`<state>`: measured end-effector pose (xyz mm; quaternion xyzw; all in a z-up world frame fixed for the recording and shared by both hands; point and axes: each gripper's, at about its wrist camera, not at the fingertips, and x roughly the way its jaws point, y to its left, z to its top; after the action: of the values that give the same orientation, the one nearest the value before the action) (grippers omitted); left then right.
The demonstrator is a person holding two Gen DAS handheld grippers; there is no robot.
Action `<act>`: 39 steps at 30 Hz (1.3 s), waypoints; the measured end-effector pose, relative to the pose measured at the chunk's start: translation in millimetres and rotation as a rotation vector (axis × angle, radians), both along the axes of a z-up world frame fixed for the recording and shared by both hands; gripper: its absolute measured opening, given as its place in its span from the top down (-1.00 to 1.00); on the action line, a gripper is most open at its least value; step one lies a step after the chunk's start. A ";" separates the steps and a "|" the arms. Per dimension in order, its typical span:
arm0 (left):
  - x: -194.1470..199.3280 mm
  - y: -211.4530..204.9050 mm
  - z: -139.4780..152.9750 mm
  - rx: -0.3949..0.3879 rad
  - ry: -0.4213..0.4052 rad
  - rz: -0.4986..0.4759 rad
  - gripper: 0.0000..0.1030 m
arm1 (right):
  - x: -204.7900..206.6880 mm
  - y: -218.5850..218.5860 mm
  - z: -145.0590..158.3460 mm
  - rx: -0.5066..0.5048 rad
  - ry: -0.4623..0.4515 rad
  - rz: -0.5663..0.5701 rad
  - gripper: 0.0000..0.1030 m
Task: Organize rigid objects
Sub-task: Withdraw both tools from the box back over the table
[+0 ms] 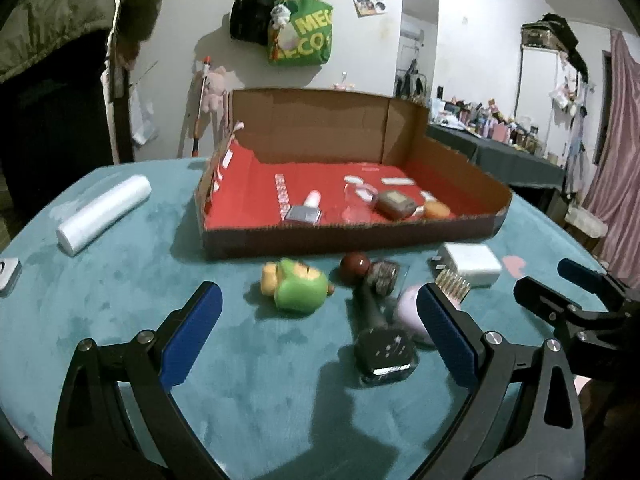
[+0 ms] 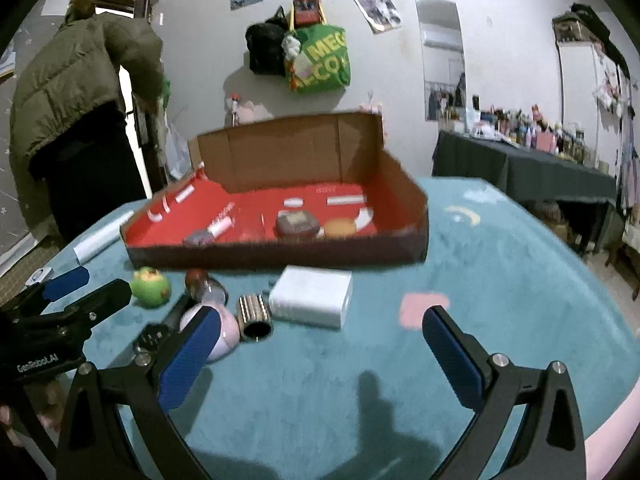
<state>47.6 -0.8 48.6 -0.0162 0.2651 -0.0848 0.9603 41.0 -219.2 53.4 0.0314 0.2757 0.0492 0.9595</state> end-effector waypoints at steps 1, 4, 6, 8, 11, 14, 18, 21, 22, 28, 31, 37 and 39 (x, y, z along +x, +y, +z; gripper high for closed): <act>0.3 0.4 -3.2 -0.002 0.010 0.001 -0.93 | 0.6 -0.1 -4.5 0.004 0.011 -0.004 -1.00; 1.1 1.8 -10.3 -0.003 0.031 0.011 -0.93 | 1.2 -2.0 -13.2 0.016 0.031 -0.010 -1.00; 0.6 3.7 -12.7 -0.004 0.039 0.017 -0.93 | 1.9 -3.9 -17.1 0.027 0.041 -0.017 -1.00; 1.5 5.6 -15.8 -0.010 0.055 0.017 -0.93 | 3.0 -5.7 -18.7 0.034 0.044 -0.024 -1.00; 2.8 8.5 -18.3 -0.017 0.066 0.025 -0.93 | 3.7 -7.3 -21.0 0.036 0.047 -0.037 -1.00; 3.4 9.4 -18.2 -0.017 0.070 0.028 -0.93 | 5.1 -8.2 -23.0 0.039 0.055 -0.040 -1.00; 4.9 9.2 -16.7 -0.007 0.067 0.033 -0.93 | 6.8 -9.0 -23.5 0.038 0.059 -0.044 -1.00; 8.0 9.4 -16.0 0.002 0.077 0.032 -0.93 | 10.0 -9.0 -22.4 0.040 0.063 -0.044 -1.00; 9.1 9.9 -15.5 0.004 0.081 0.031 -0.93 | 11.4 -9.0 -21.6 0.040 0.064 -0.045 -1.00; 20.7 14.6 -9.9 0.035 0.103 0.045 -0.93 | 21.9 -9.7 -16.0 0.053 0.076 -0.048 -1.00; 27.1 18.5 -8.6 0.043 0.117 0.056 -0.93 | 28.0 -9.1 -10.5 0.045 0.078 -0.051 -1.00; 45.0 25.3 -9.8 0.025 0.184 0.050 -0.93 | 44.6 -8.0 -6.9 0.031 0.124 -0.050 -1.00; 49.5 24.7 -10.1 0.030 0.199 0.039 -0.93 | 49.4 -7.7 -6.6 0.027 0.142 -0.047 -1.00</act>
<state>97.1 23.8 38.5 -0.0154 0.3599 -0.0599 0.9309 90.4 -226.9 46.8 0.0541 0.3417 0.0279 0.9378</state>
